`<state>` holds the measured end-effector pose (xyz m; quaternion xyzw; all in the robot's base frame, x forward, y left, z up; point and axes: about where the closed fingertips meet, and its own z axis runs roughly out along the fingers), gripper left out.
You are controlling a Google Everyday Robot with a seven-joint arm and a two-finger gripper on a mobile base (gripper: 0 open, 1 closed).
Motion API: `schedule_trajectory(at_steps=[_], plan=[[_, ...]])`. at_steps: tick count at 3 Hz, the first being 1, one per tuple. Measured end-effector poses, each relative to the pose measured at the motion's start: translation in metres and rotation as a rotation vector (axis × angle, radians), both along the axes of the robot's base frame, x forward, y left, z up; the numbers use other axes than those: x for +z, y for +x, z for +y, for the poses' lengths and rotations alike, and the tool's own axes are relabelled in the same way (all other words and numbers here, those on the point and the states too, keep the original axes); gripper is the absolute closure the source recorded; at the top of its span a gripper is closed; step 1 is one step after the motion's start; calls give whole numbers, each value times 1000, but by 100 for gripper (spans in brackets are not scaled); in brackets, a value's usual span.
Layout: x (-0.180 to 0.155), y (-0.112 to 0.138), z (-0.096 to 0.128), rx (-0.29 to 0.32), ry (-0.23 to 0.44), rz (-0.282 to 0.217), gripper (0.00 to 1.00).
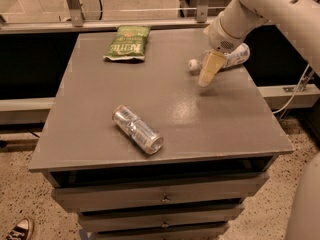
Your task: Place blue plastic bottle upright
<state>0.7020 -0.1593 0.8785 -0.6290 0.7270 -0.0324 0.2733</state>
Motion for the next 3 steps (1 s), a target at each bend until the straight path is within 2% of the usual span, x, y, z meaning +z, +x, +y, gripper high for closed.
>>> schedule_trajectory(at_steps=[2, 3], plan=[[-26, 30, -16, 13, -67, 78, 2], [-31, 34, -20, 35, -95, 116, 26]])
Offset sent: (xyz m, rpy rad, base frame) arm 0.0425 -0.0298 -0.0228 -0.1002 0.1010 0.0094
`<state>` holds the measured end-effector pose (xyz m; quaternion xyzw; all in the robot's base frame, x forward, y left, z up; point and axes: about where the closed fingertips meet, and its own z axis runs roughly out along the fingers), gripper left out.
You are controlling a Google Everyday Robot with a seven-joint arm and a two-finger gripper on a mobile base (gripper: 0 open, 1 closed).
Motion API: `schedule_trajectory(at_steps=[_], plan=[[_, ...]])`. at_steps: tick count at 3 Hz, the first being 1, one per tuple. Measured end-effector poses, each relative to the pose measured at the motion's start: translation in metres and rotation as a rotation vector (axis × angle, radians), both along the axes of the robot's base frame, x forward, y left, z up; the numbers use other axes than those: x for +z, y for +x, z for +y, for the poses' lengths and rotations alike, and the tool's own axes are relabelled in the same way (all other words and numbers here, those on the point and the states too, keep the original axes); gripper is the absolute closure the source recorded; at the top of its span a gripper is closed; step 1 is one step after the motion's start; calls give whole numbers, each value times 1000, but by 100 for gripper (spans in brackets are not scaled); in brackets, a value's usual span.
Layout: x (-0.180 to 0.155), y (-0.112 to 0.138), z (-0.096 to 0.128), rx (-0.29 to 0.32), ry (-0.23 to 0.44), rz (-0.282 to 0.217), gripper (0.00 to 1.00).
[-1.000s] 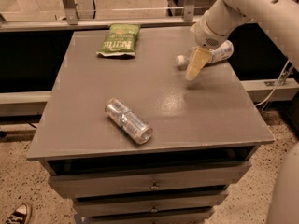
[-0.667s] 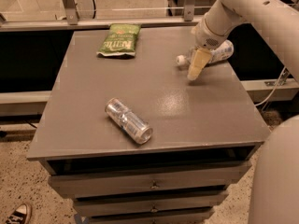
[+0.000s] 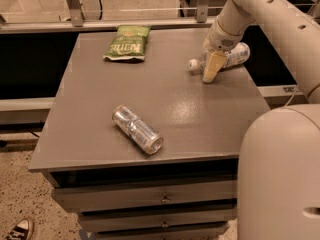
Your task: Place blue plastic bottle upright
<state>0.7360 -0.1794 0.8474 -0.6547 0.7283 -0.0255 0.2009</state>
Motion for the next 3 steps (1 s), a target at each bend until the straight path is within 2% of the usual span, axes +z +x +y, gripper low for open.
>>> schedule_trajectory(at_steps=[2, 3], plan=[[0, 1, -2, 10, -10, 14, 72], [19, -8, 8, 48, 15, 1, 95]])
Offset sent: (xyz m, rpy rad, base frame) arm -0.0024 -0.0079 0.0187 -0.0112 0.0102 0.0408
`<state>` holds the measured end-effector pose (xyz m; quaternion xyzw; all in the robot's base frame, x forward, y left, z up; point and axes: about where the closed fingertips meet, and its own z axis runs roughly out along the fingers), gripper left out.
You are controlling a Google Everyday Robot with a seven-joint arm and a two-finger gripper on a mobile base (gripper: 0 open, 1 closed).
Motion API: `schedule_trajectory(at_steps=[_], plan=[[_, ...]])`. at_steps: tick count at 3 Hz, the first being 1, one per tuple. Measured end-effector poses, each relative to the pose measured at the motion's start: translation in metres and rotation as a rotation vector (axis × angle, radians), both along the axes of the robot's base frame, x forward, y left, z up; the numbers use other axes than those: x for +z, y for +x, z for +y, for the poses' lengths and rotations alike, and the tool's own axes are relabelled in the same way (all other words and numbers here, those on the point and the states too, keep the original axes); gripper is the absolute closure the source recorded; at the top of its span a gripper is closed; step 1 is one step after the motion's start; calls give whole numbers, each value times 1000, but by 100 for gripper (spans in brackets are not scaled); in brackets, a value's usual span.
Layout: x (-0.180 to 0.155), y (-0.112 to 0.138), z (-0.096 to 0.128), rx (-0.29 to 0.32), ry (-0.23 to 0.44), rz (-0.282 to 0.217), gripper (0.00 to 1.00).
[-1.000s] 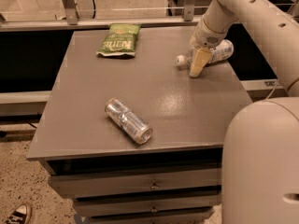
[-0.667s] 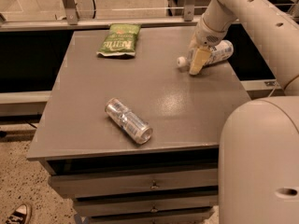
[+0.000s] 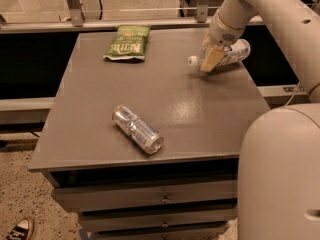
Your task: Place blue plastic bottle upright
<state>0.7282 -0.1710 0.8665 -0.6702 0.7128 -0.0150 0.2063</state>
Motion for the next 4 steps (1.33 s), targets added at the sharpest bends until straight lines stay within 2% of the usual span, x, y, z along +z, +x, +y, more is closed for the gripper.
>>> schedule_trajectory(at_steps=[1, 2, 3, 4], plan=[[49, -26, 30, 47, 110, -49, 100], [86, -45, 53, 60, 241, -81, 100], [109, -54, 67, 28, 449, -74, 100], [125, -58, 79, 4, 710, -24, 100]])
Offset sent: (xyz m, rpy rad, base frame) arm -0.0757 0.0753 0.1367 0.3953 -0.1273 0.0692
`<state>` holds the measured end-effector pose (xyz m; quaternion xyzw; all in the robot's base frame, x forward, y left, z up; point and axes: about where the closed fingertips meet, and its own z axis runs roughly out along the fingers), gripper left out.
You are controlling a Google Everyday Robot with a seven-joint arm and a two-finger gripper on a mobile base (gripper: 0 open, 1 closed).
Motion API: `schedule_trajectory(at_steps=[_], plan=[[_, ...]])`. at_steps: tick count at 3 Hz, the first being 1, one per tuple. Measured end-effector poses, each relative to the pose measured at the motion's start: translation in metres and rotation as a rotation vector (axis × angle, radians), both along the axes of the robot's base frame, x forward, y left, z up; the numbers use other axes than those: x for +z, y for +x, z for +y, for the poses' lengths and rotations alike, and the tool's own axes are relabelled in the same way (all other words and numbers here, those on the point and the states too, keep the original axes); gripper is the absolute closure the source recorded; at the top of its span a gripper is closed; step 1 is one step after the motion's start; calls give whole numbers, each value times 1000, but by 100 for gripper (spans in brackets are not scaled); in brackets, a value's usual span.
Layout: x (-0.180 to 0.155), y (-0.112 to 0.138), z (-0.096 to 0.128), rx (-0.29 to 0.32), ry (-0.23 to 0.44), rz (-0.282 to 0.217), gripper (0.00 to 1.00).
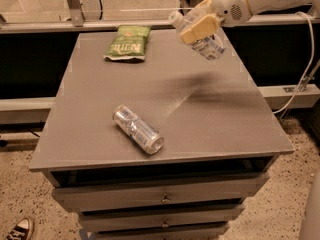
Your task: Place blue plastic bottle upright
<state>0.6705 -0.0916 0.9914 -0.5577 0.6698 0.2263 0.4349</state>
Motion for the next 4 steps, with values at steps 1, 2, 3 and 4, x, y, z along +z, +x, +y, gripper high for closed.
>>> schedule_trajectory(at_steps=[1, 2, 3, 4], plan=[[13, 0, 6, 9, 207, 40, 100], [9, 6, 1, -6, 417, 148, 100], [0, 10, -5, -18, 520, 224, 100], [-10, 12, -11, -23, 625, 294, 100]])
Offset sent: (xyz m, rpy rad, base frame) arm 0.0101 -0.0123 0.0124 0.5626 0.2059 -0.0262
